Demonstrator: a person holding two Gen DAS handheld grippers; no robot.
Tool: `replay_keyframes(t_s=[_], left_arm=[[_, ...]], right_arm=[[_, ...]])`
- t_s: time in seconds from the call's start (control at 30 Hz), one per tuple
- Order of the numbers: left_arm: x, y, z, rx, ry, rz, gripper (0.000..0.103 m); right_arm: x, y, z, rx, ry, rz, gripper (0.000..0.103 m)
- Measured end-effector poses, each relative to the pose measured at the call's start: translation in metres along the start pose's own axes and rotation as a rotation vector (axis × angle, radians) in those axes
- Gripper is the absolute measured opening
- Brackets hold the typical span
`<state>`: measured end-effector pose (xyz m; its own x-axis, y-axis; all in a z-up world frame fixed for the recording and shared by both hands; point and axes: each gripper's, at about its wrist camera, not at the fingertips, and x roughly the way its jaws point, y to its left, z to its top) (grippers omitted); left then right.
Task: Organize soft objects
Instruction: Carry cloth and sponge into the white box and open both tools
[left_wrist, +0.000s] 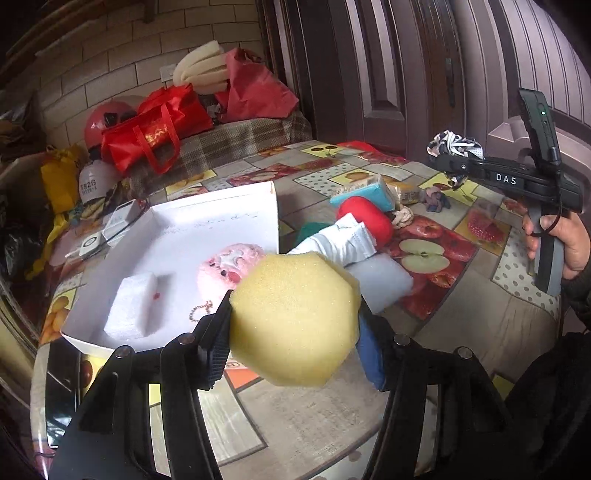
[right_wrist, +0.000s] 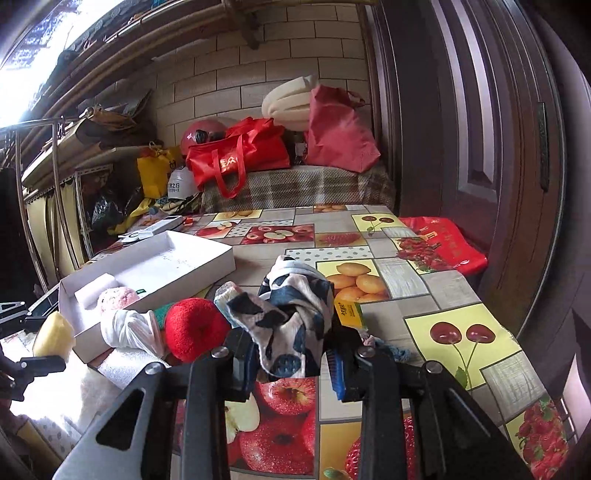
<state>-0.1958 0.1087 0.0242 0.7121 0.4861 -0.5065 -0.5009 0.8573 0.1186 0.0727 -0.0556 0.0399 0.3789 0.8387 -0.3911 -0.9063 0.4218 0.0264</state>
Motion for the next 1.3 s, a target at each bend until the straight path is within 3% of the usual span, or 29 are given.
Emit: replay_keyframes(t_s=[0.17,0.3,0.57,0.77,0.93,1.17,1.3], left_arm=[[0.011,0.075,-0.004,-0.286,-0.068,0.207,0.059],[0.011,0.096,-0.008,-0.332,-0.095,0.317,0.059],[0.021,0.108,-0.009,-0.298,-0.103,0.393,0.059],[0.034,0.137,-0.006,-0.379,-0.108,0.426,0.059],[0.042,0.147,-0.004,-0.418,-0.116,0.45,0.059],[0.05,0.145,0.005,-0.394,-0.143,0.473,0.059],[0.051,0.149,0.004,-0.42,-0.141,0.467,0.059]], right_arm=[[0.006,0.02,0.003,-0.011,-0.022,0.022,0.03],[0.012,0.043,0.003,-0.038,-0.014,0.071,0.03],[0.028,0.098,0.0,-0.106,0.038,0.206,0.03],[0.047,0.135,-0.004,-0.128,0.096,0.292,0.03],[0.059,0.172,-0.007,-0.21,0.102,0.32,0.03],[0.074,0.209,-0.005,-0.253,0.108,0.379,0.03],[0.088,0.224,-0.005,-0.277,0.156,0.413,0.03]])
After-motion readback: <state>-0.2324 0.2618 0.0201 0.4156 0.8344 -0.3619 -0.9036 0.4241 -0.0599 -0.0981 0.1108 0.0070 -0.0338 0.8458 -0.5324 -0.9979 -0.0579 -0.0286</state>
